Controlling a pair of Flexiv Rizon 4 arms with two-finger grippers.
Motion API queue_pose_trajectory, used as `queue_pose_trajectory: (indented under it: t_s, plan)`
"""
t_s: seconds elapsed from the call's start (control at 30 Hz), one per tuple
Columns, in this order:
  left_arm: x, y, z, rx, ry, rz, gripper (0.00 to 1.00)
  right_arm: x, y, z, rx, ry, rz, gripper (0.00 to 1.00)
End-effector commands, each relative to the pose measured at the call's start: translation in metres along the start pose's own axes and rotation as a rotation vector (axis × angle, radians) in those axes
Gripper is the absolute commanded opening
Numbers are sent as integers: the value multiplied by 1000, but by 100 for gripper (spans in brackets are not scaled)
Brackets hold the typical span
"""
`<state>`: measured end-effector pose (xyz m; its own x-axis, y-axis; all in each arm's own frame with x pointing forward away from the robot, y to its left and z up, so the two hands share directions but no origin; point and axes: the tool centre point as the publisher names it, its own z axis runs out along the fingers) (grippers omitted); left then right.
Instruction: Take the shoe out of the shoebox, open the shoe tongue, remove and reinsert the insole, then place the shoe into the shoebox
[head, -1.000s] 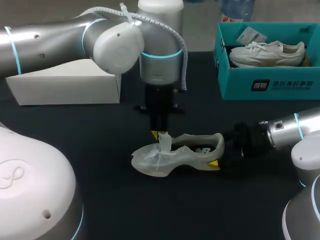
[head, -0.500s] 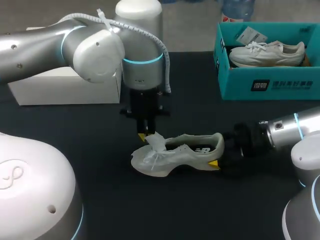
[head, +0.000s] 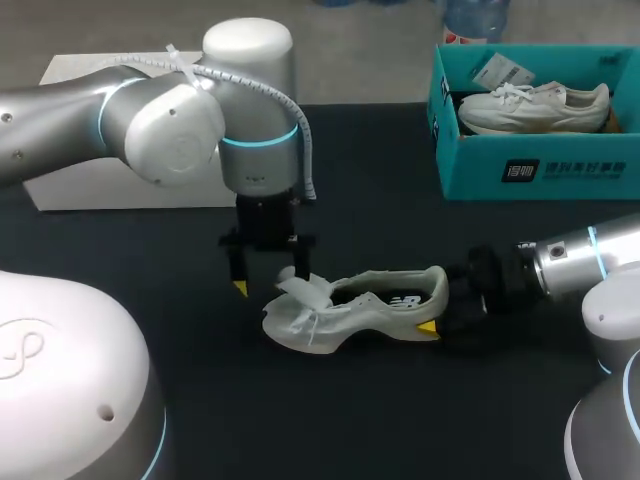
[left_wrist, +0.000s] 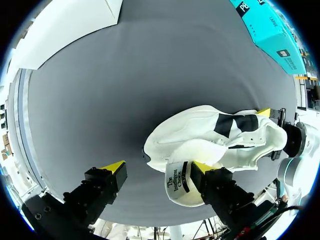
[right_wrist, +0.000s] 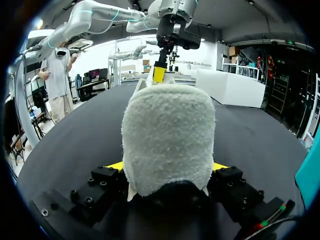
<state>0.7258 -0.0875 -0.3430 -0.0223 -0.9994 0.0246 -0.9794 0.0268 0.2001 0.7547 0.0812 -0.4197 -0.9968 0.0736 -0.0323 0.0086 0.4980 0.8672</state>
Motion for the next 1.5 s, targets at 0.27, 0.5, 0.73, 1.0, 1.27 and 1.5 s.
queue_pose_trajectory:
  t_s: [0.27,0.5,0.73,1.0,1.27,1.5]
  plan:
    - [-18,1,20,-11,-24,-47,87,0,0,1,4,-2,1,0]
    - [-13,8,0,27,15,19,100,0,0,1,4,-2,1,0]
    - [2,12,-23,65,63,134,100,0,0,1,4,-2,1,0]
    - [25,9,-38,122,53,438,100,0,0,1,4,-2,1,0]
    - [39,8,-61,145,59,1063,100,0,0,1,4,-2,1,0]
    - [40,7,-62,160,56,1096,100,0,0,1,4,-2,1,0]
